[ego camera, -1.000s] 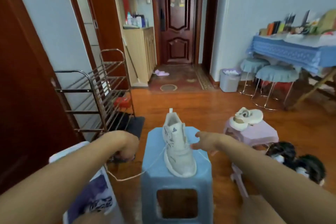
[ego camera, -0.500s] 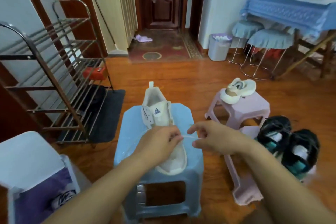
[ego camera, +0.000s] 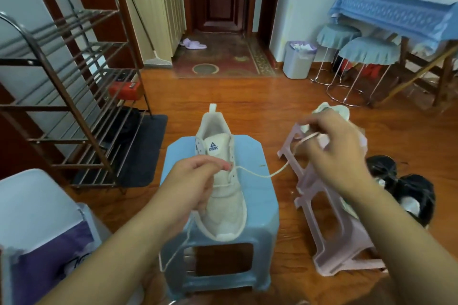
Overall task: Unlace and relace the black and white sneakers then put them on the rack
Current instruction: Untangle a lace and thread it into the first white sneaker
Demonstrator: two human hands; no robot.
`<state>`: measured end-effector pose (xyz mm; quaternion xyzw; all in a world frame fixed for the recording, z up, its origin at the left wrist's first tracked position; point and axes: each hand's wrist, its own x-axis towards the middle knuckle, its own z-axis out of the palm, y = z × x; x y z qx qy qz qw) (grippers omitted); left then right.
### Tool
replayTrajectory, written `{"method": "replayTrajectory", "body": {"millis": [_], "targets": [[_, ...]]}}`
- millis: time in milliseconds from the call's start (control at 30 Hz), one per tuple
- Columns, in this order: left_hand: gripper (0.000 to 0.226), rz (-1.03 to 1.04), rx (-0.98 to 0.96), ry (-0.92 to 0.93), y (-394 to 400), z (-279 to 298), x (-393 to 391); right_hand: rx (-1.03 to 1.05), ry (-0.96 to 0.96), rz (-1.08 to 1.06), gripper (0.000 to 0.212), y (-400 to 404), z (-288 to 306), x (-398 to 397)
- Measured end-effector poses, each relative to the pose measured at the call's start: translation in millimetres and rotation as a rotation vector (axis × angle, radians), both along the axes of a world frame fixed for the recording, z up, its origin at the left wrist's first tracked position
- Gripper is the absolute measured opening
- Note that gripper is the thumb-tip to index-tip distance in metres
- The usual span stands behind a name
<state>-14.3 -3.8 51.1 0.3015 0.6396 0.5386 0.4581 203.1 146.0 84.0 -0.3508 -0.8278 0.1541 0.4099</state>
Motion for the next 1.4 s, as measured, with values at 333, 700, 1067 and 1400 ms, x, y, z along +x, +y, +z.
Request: {"method": "replayTrajectory", "body": {"millis": [333, 700, 1067, 1400], "targets": [[0.043, -0.130, -0.006, -0.338, -23, 29, -12, 0.027, -0.072, 0.797, 0.010, -95, -25, -80], [0.028, 0.496, 0.221, -0.521, -44, 5, -97, -0.498, 0.150, 0.547, 0.042, -95, -40, -91], [0.022, 0.451, -0.399, 0.644, -75, -35, -182, 0.201, -0.445, 0.257, 0.023, -53, -67, -120], [0.027, 0.305, 0.004, 0.113, -45, -1, -118, 0.188, -0.635, 0.490, 0.041, -75, -78, -111]]}}
